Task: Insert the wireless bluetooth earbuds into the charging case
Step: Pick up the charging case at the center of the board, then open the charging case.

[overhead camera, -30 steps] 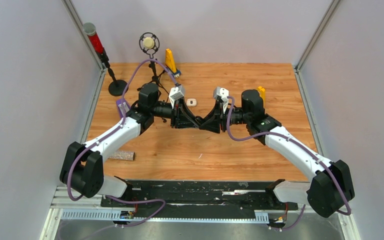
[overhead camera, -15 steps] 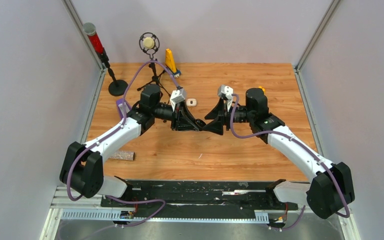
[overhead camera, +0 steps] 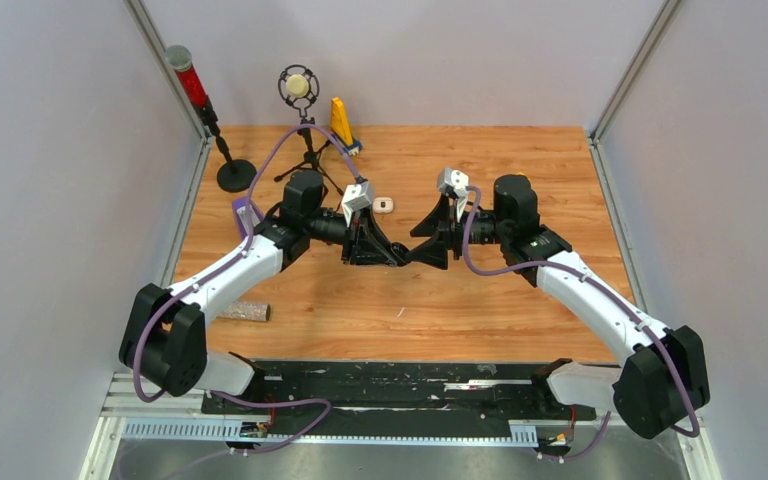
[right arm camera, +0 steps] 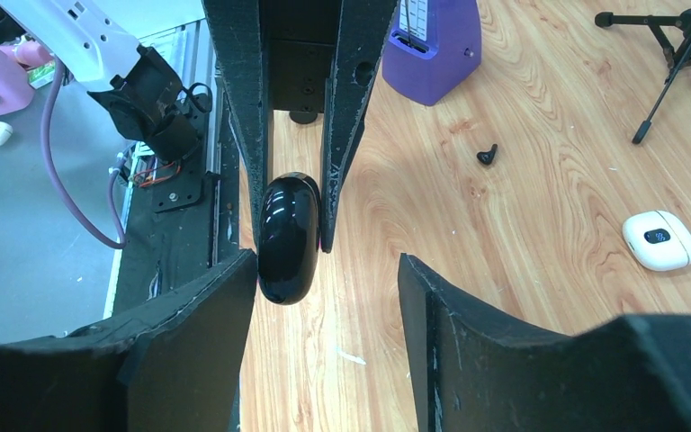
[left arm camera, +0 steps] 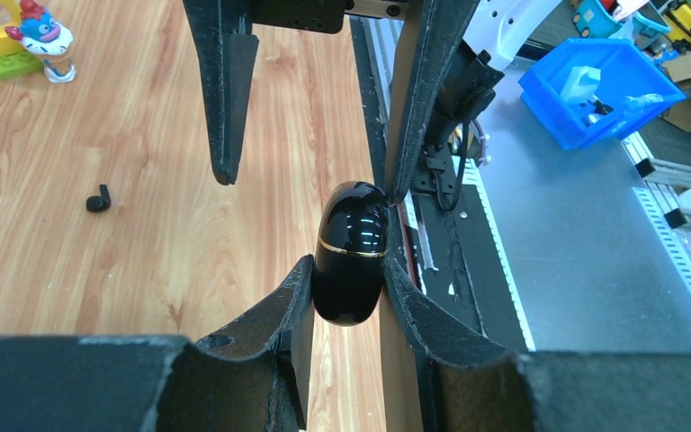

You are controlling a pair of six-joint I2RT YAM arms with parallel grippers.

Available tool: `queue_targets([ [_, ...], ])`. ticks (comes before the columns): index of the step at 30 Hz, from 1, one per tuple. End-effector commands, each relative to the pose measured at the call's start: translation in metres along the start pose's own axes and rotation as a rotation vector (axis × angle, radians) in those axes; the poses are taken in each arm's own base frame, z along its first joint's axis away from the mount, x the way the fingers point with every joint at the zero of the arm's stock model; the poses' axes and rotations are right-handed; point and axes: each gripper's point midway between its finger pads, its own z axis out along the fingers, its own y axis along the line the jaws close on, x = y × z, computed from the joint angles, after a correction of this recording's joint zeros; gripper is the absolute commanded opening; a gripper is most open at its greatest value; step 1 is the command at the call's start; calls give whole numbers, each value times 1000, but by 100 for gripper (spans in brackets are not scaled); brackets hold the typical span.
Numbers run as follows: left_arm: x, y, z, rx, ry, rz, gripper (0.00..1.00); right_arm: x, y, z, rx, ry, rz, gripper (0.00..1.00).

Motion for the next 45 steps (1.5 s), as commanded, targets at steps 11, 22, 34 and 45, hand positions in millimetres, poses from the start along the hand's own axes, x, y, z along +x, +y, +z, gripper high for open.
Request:
queue_targets([
  [11, -11, -8, 2, 17, -11, 56, 3, -16, 8, 4, -35, -25, -65, 63],
  [22, -11, -12, 2, 36, -9, 62, 2, -13, -6, 4, 56, -7, -62, 66],
  [34, -13, -20, 1, 66, -12, 68, 0, -25, -26, -10, 227, -34, -141, 65],
  [45, -13, -21, 1, 75, -10, 64, 0, -41, -33, -24, 317, -64, -203, 66],
])
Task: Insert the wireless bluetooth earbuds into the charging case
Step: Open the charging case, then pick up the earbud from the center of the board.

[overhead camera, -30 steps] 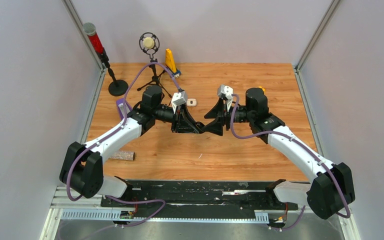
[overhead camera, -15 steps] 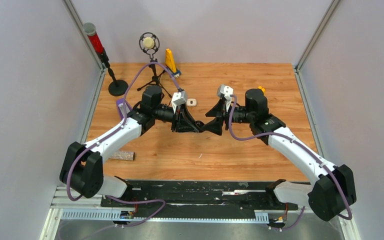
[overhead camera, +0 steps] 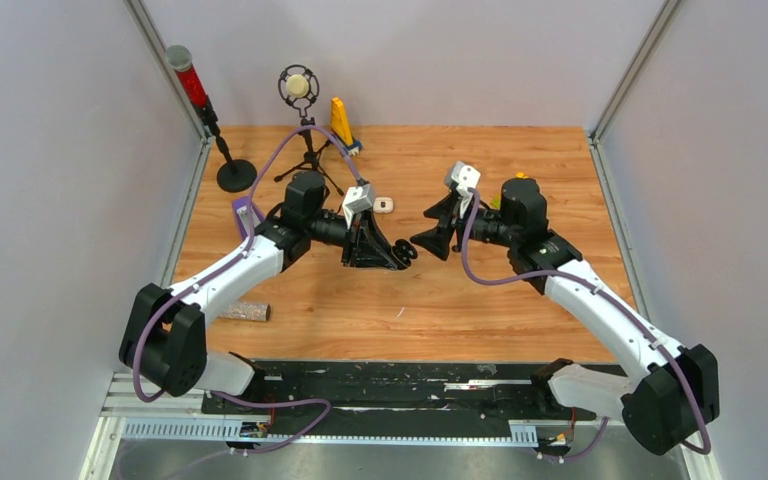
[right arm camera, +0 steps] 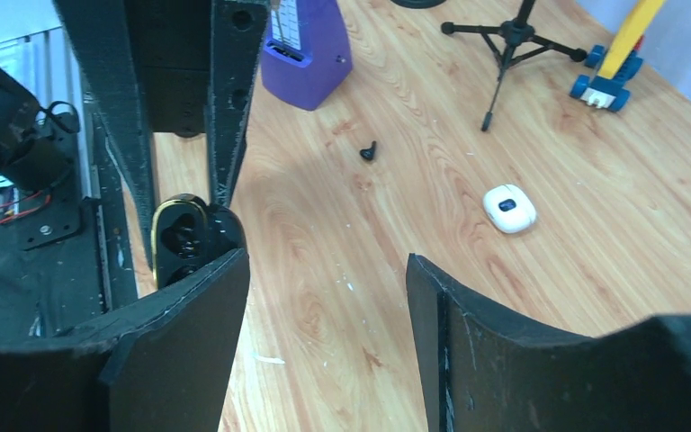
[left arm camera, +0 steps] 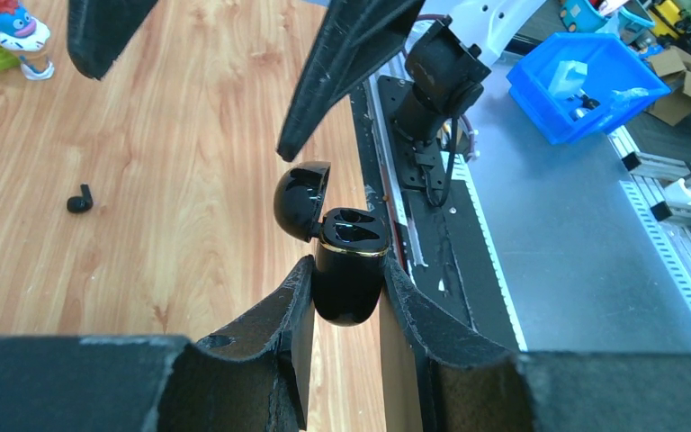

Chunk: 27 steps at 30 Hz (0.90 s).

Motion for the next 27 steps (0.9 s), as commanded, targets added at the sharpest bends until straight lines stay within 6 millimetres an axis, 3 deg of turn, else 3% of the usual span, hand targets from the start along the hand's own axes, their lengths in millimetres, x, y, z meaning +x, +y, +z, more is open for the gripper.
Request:
queue_targets([
  [1, -16, -17, -1, 56, -16, 66, 0, -31, -10, -12, 71, -73, -95, 66],
  [6, -2, -9, -3, 24, 44, 74, 0, -46, -22, -34, 130, -61, -141, 73],
  [9, -1, -4, -5, 16, 71, 77, 0, -37, -42, -51, 199, 14, -158, 75],
  [10, 7, -3, -6, 18, 92, 51, 0, -29, -46, -55, 206, 51, -168, 77],
  [11, 2, -1, -7, 21, 98, 93, 0, -19, -51, -57, 207, 97, -180, 77],
  [12, 13, -1, -8, 29, 131, 26, 0, -7, -55, -60, 209, 152, -188, 77],
  [13, 6, 3, -8, 33, 137, 82, 0, 6, -58, -62, 201, 210, -202, 77],
  [17, 22, 12, -10, 67, 225, 12, 0, 65, -71, -69, 161, 460, -221, 75],
  [21, 26, 17, -13, 41, 267, -1, 0, 116, -89, -71, 133, 644, -217, 73],
  [24, 29, 25, -12, -17, 241, 50, 0, 134, -110, -62, 144, 710, -151, 72],
  [27, 18, 30, -12, -86, 196, 111, 0, 151, -119, -53, 106, 766, -66, 71],
])
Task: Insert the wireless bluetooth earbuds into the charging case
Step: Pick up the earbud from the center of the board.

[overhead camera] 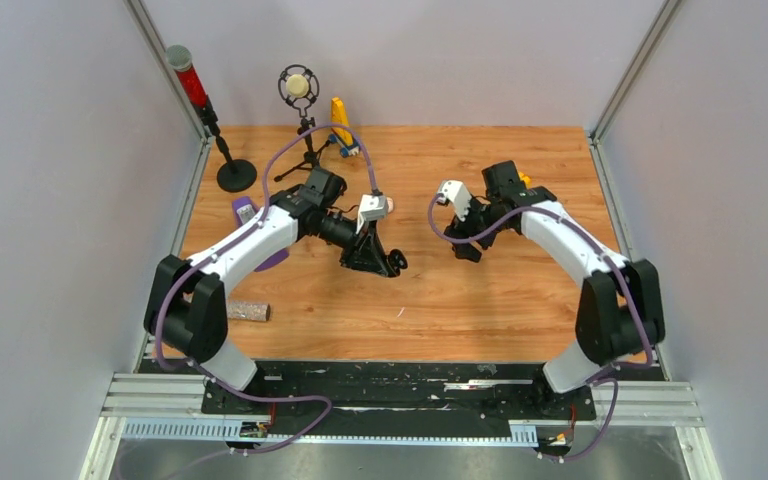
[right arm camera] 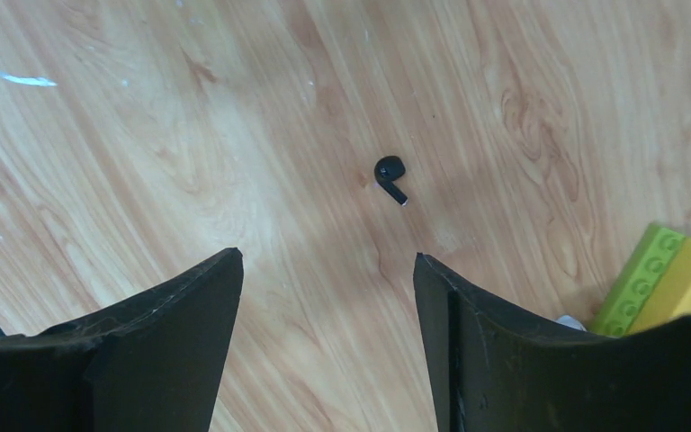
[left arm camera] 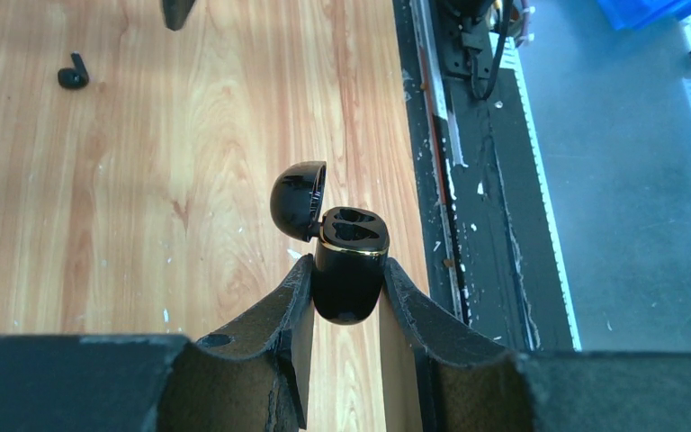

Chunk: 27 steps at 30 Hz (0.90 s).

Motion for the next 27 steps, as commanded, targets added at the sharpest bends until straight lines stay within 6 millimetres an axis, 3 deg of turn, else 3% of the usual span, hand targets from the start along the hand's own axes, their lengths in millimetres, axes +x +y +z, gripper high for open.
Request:
queue_targets([
  [1, -21, 1, -9, -100, -62, 123, 0, -3, -24, 9, -20, 70, 14, 70],
  [8, -28, -2, -16, -149, -63, 159, 0, -4, -49, 42, -50, 186, 218, 65],
  [17, -29, -7, -19, -164, -69, 193, 0, 17, -27, 61, -146, 292, 260, 58],
  [23, -32, -10, -20, -158, -78, 201, 0, 18, -1, 62, -295, 240, 322, 62],
  [27, -31, -11, -20, -156, -80, 202, 0, 19, 2, 66, -341, 223, 338, 65],
])
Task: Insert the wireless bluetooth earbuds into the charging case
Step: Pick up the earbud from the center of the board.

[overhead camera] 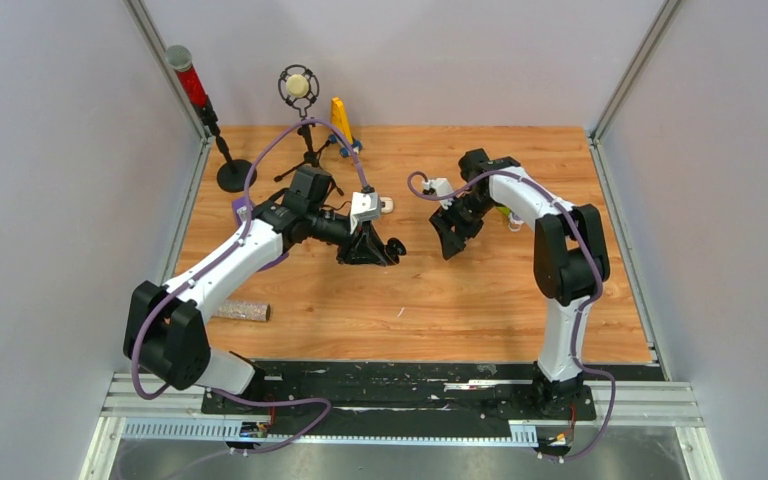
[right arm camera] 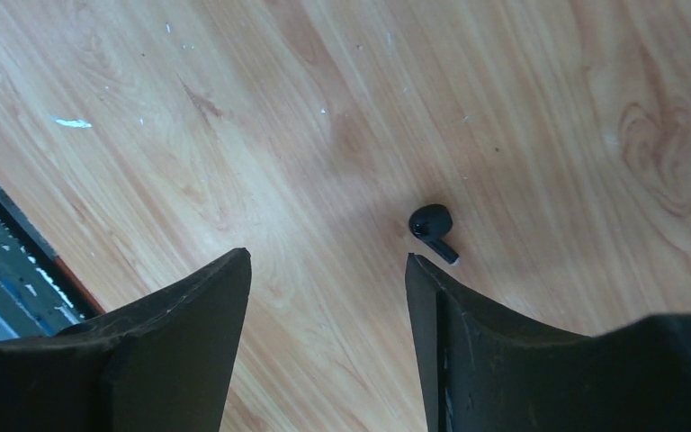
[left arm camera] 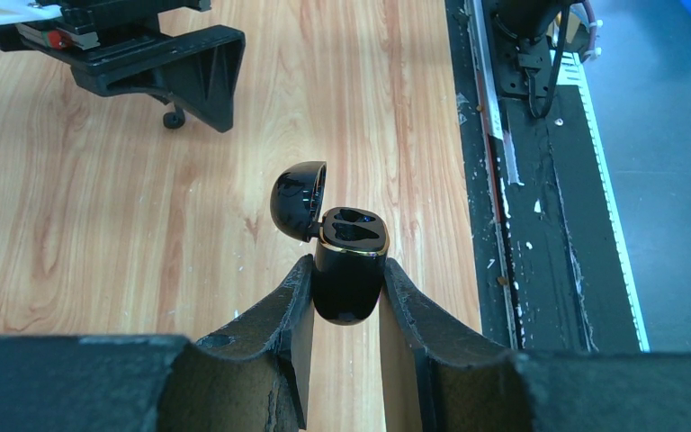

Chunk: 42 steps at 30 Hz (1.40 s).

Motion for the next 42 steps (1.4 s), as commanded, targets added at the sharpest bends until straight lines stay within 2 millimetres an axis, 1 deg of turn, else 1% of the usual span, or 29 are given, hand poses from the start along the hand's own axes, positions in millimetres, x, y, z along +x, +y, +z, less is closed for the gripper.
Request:
queue_targets([
  [1, -15, -7, -5, 1, -40, 43, 0, 2, 7, 9, -106, -25, 30, 66],
  [3, -16, -8, -6, 2, -41, 45, 0, -1, 3, 12, -103, -30, 32, 69],
  [8, -16, -9, -6, 4, -43, 46, 0, -7, -7, 16, -84, -47, 26, 70],
  [11, -16, -9, -6, 7, -42, 46, 0, -12, -7, 15, -87, -63, 17, 70],
  [14, -15, -9, -5, 9, -42, 45, 0, -18, -3, 8, -91, -89, 3, 70],
  [18, -15, -9, -5, 11, -41, 47, 0, -17, -7, 7, -68, -82, 14, 70],
  [23, -14, -9, -5, 15, -41, 42, 0, -13, -23, 15, -36, -71, 52, 70],
  [25, -15, -10, -5, 16, -43, 44, 0, -15, -26, 15, -35, -85, 62, 70],
  [32, -16, -11, -5, 21, -44, 45, 0, -9, -21, 16, -55, -78, 74, 69],
  [38, -17, -11, -4, 30, -50, 41, 0, -12, -18, 26, -87, -78, 88, 69],
  [42, -18, -12, -5, 31, -52, 43, 0, -13, -11, 33, -108, -66, 75, 69],
])
